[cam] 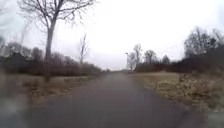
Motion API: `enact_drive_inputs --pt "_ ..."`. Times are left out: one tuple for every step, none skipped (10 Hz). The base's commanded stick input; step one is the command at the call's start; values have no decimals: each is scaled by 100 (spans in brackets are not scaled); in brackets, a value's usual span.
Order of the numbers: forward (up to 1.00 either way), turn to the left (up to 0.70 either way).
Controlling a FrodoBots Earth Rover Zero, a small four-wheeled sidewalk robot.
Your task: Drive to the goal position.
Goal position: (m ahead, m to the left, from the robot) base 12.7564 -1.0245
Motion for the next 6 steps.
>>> enact_drive_inputs --pt "70 0" --pt "70 0" --pt "70 0" --pt "70 0" --pt "70 0" --pt "70 0"
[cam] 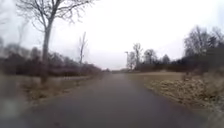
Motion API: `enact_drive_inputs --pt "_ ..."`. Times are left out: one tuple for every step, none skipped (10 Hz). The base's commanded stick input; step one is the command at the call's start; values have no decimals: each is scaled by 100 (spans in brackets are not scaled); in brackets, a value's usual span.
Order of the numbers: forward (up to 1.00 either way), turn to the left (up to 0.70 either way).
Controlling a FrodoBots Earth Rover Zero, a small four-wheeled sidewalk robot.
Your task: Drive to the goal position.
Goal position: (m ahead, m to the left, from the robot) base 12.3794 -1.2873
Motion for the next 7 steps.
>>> enact_drive_inputs --pt "70 0" --pt "70 0" --pt "70 0" --pt "70 0" --pt "70 0" --pt "70 0" --pt "70 0"
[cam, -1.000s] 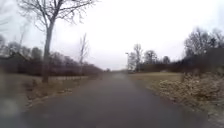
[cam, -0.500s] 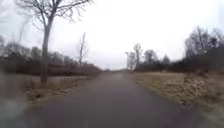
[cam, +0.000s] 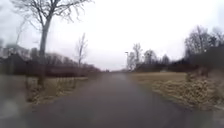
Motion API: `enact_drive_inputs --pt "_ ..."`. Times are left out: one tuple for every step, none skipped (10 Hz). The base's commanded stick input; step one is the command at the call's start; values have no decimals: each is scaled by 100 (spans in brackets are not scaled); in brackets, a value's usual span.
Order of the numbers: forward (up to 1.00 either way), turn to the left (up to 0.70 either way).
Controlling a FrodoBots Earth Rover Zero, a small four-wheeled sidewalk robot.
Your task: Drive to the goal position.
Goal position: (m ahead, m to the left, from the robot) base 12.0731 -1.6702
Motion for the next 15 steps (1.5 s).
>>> enact_drive_inputs --pt "70 0" --pt "70 0" --pt "70 0" --pt "70 0" --pt "70 0" --pt "70 0" --pt "70 0" --pt "70 0" --pt "70 0" --pt "70 0" --pt "70 0" --pt "70 0" --pt "70 0" --pt "70 -35" --pt "70 -12"
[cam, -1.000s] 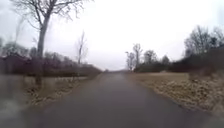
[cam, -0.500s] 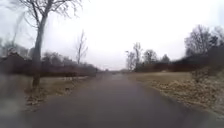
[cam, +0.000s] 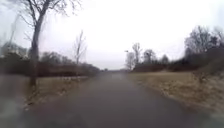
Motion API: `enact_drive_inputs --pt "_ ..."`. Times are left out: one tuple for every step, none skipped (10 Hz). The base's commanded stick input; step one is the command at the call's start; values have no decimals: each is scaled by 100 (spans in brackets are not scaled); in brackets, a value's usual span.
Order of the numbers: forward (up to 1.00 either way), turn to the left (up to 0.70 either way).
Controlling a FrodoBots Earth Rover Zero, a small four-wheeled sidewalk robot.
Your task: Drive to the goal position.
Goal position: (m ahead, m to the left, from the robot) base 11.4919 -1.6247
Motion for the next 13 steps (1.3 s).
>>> enact_drive_inputs --pt "70 0" --pt "70 0" --pt "70 0" --pt "70 0" --pt "70 0" --pt "70 0" --pt "70 0" --pt "70 0" --pt "70 0" --pt "70 0" --pt "70 0" --pt "70 0" --pt "70 0"
